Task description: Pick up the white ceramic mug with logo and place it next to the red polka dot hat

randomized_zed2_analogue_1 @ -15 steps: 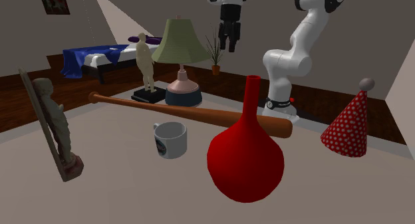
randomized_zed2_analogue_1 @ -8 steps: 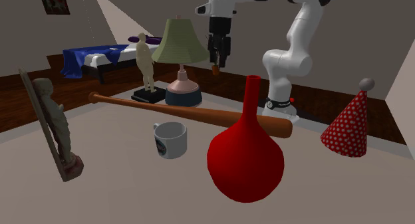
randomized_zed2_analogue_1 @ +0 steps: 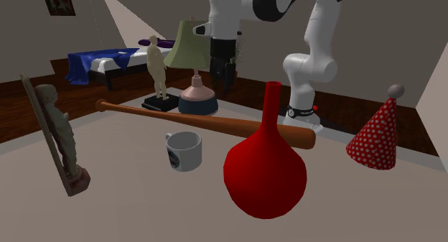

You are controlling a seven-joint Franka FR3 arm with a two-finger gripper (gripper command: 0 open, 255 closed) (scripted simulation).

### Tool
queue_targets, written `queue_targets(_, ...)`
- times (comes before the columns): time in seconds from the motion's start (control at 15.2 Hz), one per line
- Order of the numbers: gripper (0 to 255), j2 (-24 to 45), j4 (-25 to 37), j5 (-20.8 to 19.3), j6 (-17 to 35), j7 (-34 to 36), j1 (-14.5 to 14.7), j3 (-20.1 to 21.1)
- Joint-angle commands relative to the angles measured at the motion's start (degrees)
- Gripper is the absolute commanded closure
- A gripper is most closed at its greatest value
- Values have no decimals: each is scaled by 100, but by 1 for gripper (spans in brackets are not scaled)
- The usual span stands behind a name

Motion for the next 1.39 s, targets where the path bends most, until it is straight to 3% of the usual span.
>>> queue_targets(0.0, 0, 441, 329, -47, 94, 76, 46, 80)
queue_targets(0.46, 0, 1960, 1502, -326, 356, 350, 235, 284)
queue_targets(0.92, 0, 3542, 3062, -655, 276, 566, 526, 363)
queue_targets(1.32, 0, 3748, 2960, -697, 581, 592, 534, 340)
